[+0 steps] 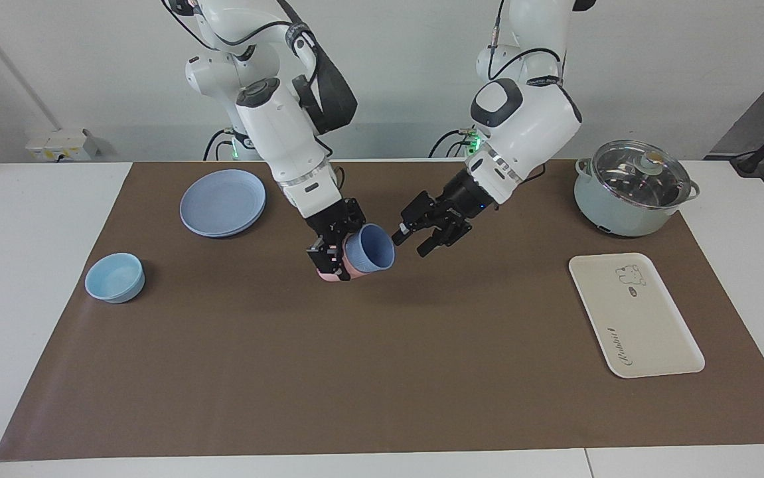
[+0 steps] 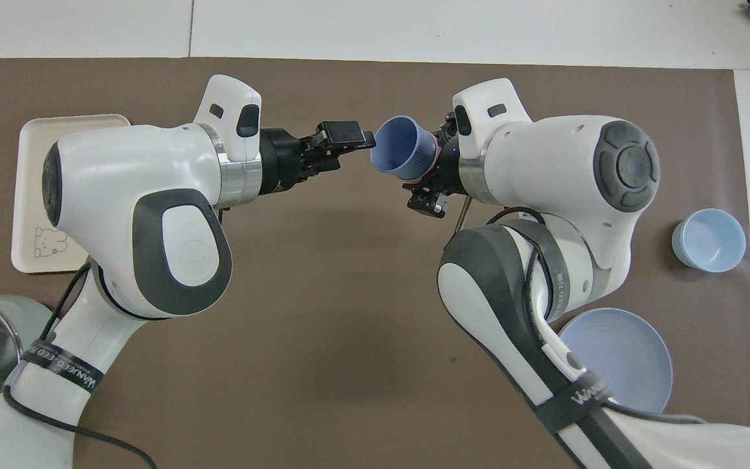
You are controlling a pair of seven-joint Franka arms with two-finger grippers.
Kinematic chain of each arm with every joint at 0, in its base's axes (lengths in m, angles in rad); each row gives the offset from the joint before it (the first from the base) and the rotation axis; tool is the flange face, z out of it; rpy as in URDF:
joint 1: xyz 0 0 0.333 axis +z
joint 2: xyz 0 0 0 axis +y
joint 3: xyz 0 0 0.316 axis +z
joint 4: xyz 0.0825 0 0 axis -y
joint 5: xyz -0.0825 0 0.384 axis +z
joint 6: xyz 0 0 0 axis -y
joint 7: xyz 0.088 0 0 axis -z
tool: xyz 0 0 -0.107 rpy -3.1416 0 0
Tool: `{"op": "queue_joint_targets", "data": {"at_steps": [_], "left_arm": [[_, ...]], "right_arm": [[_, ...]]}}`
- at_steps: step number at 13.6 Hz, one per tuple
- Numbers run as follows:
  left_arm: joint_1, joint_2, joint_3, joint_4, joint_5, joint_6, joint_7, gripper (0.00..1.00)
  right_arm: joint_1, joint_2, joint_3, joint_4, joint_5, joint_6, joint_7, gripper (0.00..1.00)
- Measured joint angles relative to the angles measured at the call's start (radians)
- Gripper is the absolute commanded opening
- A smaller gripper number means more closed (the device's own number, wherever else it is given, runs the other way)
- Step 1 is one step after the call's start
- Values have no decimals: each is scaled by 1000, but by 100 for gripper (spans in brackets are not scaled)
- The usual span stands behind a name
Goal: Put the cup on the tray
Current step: 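Close the left gripper on the blue cup held by the right gripper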
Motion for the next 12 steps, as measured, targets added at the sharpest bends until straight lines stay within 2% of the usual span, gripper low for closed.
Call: {"op": "queue_joint_targets", "data": {"at_steps": [1,4,7,9,11,12], "left_arm": [[-6,4,0,0,-2,14,0,77],[-39,27,-2,1,-3,59,0,64],[-61,46,-2,4,-3,72,0,36],[-63,48,-3,6,-2,72,2,33],[-75,48,-2,8,12,73,6,5],[-77,48,-2,8,24,75,5,0]], "right_arm": [[0,0,0,0,0,0,0,0],[7,0,0,0,0,0,0,0],[13,0,0,-1,0,5,0,0],[13,1,0,-3,0,12,0,0],[13,1,0,-7,0,15,0,0],[12,1,-2,-9,-3,17,0,0]]}}
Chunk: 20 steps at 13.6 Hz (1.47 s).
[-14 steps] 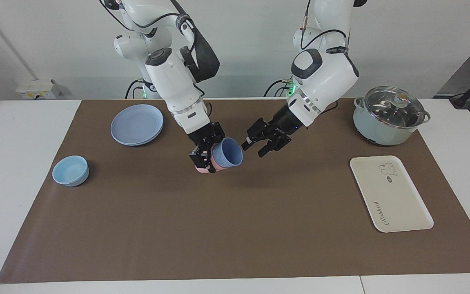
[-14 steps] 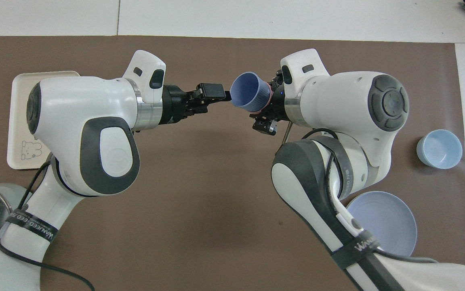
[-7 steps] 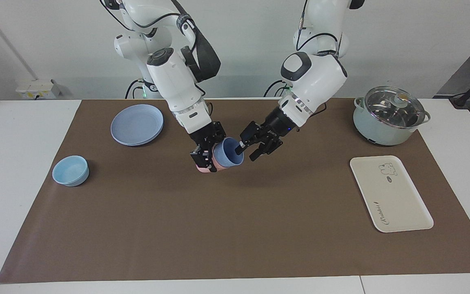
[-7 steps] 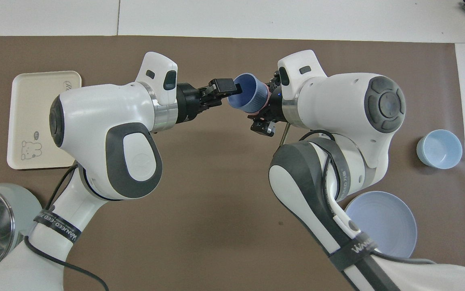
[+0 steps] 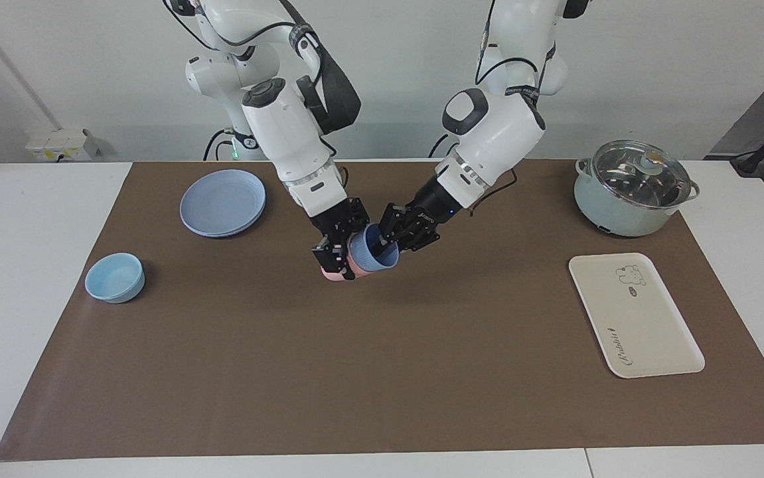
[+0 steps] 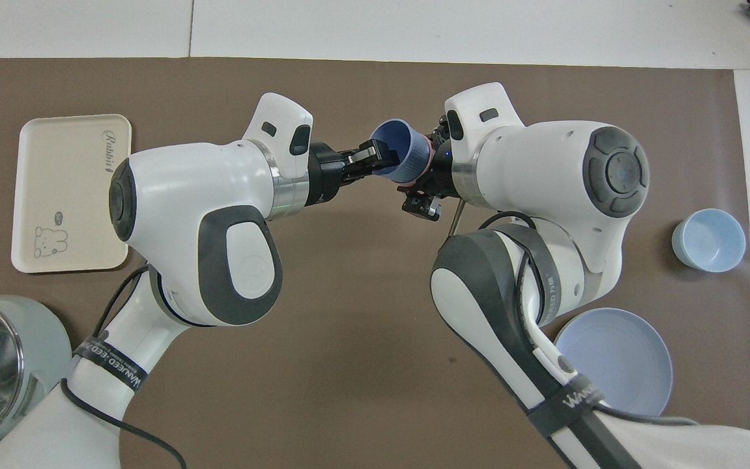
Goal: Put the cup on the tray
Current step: 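Close the left gripper on the blue cup held by the right gripper, then pull the blue cup back with the left gripper while the right gripper releases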
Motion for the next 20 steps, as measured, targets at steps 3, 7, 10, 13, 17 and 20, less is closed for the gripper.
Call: {"op": "queue_joint_targets", "data": {"at_steps": [3,7,10,13,17,20], "left_arm": [[0,1,5,2,10,0,-1,0],[0,2,6,3,11,-2,-1,0],[13,2,18,37,14,-65,-1,0],[92,-2,26,110,26,-205,-1,0],[234,-3,30,188,200,-365,0,0],[289,-1,33,189,370,-375,-2,0]], "right_arm": [[0,0,-3,-1,-4,3,0,0],[0,0,-3,-2,-5,3,0,0],[-1,-2,-4,-2,-5,7,0,0],[0,0,-5,-7,-5,7,0,0],[-7,0,-5,-18,-5,8,0,0],[-79,3,-7,-21,-4,61,-2,0]]}}
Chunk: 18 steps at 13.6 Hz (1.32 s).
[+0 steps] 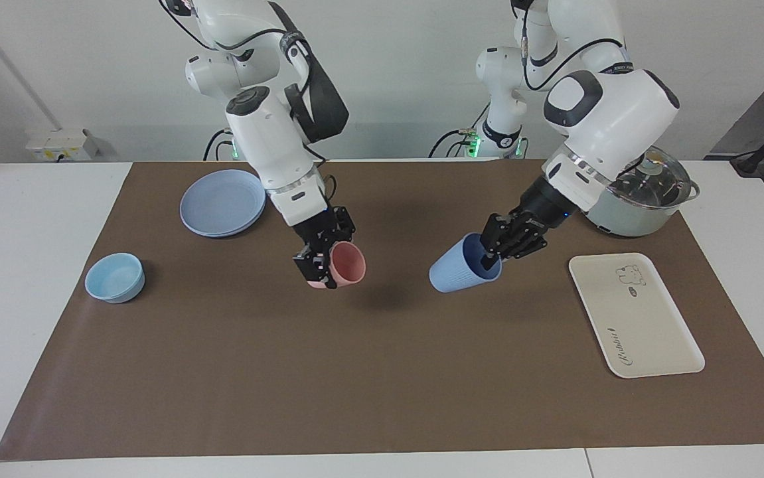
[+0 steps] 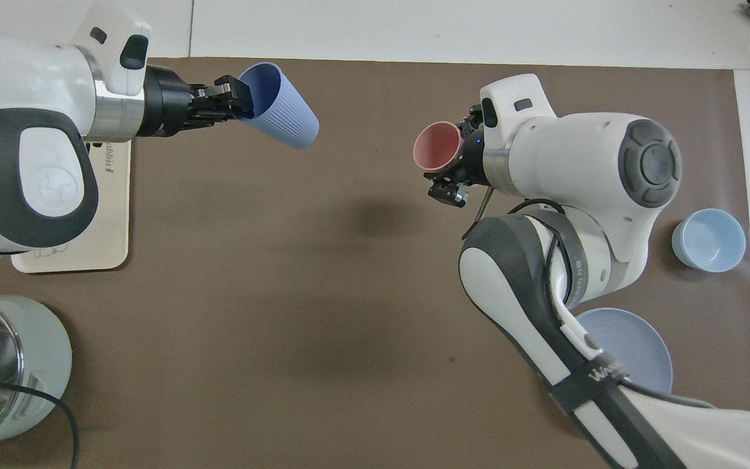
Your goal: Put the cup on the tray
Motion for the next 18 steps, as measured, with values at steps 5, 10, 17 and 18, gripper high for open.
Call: {"op": "queue_joint_targets", "data": {"at_steps": [5,10,17,18], "left_arm": [[154,3,6,-19,108,-4,11,0],[290,3,8,-51,170,18,188,0],[395,52,12,-200,234,312,379,0],[410,76,12,-202,234,355,403,0]], "right_arm": [[-179,47,-3,-10,476,80,-467,0],[-325,170,-3,-21,1075,15,-1024,0],[-474,254,-3,-71,1300,-207,-1337,0],[-485,254,-2,-90,1317,-230,-1371,0]]}}
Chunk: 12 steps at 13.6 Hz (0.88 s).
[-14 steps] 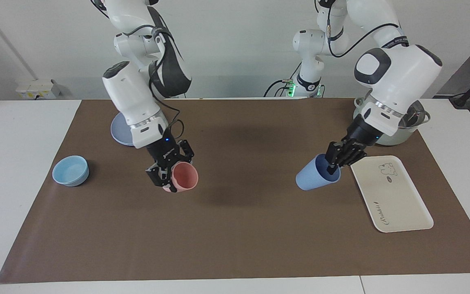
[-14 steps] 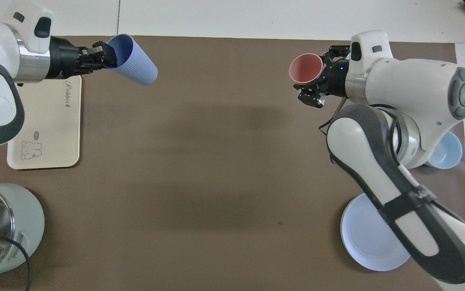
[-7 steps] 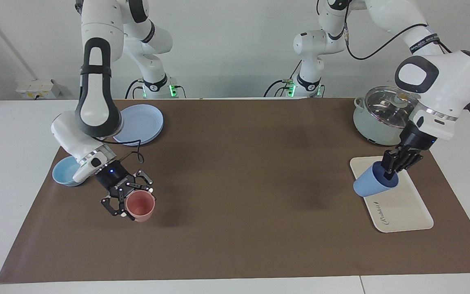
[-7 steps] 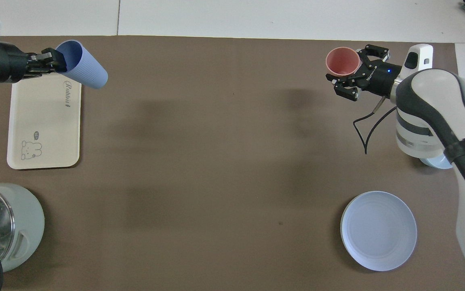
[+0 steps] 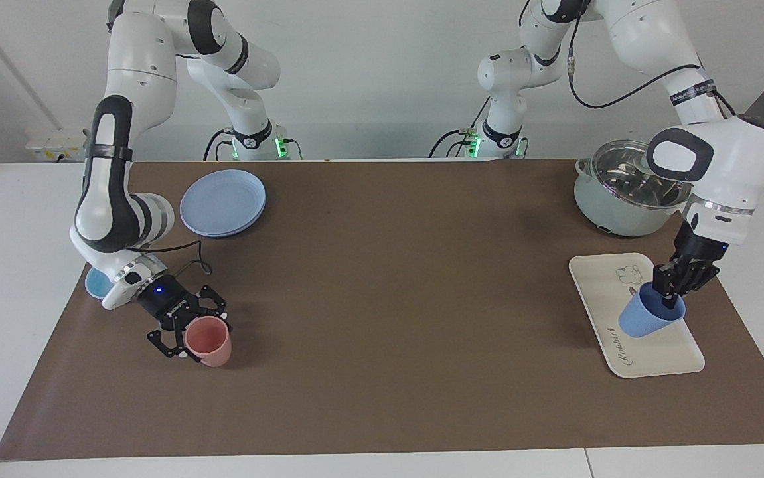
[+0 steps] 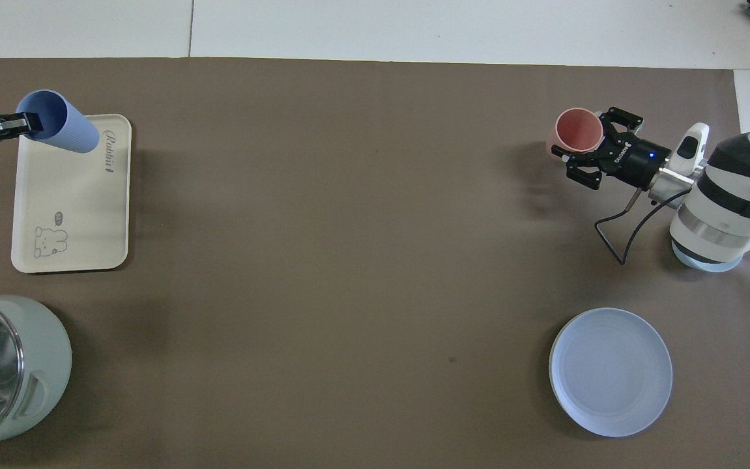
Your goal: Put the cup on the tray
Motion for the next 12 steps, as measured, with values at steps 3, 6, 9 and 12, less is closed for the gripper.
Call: {"op": "queue_joint_targets", "data": {"at_steps": [3,6,9,12], "left_arm": [[34,62,1,-1,1,71,29,0],[74,99,1,0,14,77,80,0],[88,117,-1,0,17,69,85,0],[88,118,-5,0,17,50,44,0]], "right_arm": [[-31,0,0,-28,11,-38,-31,0],[-34,-2,1,-37,14,-40,-33,0],[-34,-6,2,-53,19,-40,-59,100],[-33,-9,2,-59,20,-40,-66,100]]}}
